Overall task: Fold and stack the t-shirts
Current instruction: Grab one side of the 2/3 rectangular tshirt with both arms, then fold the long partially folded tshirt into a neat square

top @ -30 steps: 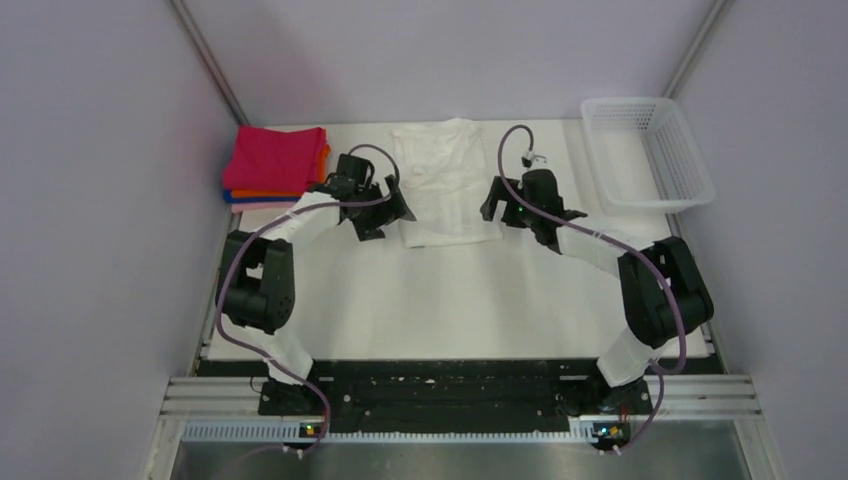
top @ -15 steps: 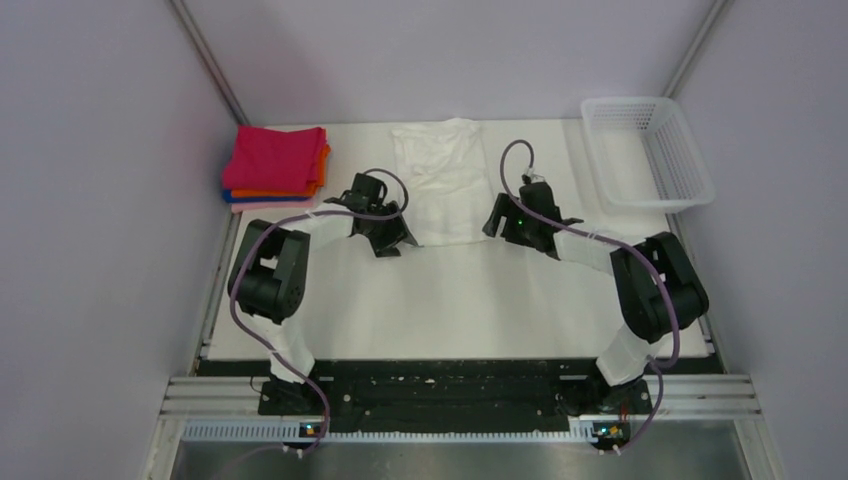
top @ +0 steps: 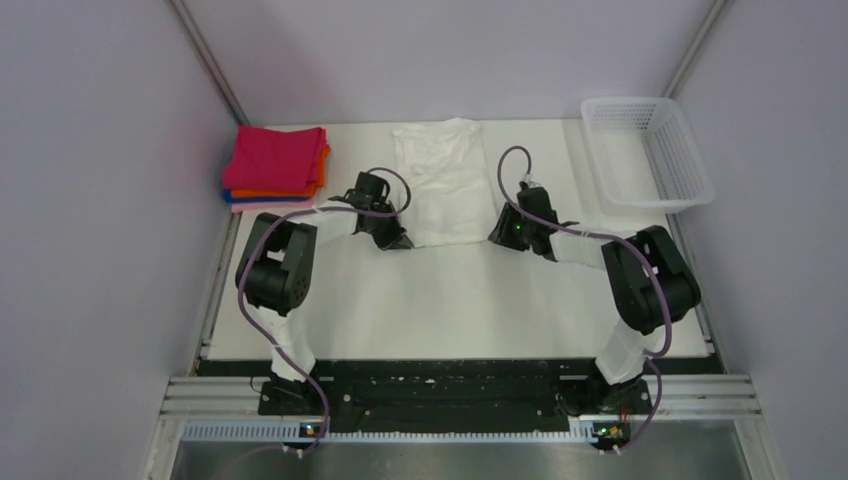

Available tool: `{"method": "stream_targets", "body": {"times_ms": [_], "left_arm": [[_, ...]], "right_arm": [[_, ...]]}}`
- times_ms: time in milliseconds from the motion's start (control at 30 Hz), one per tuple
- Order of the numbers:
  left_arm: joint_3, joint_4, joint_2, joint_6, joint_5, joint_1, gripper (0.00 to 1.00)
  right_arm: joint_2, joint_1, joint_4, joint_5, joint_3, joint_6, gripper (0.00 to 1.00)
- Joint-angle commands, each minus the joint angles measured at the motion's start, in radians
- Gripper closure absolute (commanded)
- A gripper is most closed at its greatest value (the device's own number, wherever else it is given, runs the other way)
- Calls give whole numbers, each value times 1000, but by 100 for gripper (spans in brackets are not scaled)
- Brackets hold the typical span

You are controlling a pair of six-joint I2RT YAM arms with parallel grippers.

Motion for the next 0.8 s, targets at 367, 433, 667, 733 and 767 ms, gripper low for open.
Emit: {"method": "stream_targets", "body": {"times_ms": [367, 433, 667, 733, 767], "left_arm": [[-177, 60, -120, 22, -54, -2, 100], [-227, 64, -164, 21, -54, -4, 100], [-405, -32, -426, 20, -46, -86, 100], [-449, -91, -534, 8, -108, -145, 100], [-476, -106, -575, -10, -131, -164, 100]], "right_arm": [[-126, 23, 147, 17, -184, 18, 100], [-205, 43, 129, 12, -245, 14, 100], [-459, 195, -55, -16, -363, 5, 100], [-522, 234, -109, -25, -376, 13, 100], [-542, 235, -128, -24, -381, 25, 100]]}}
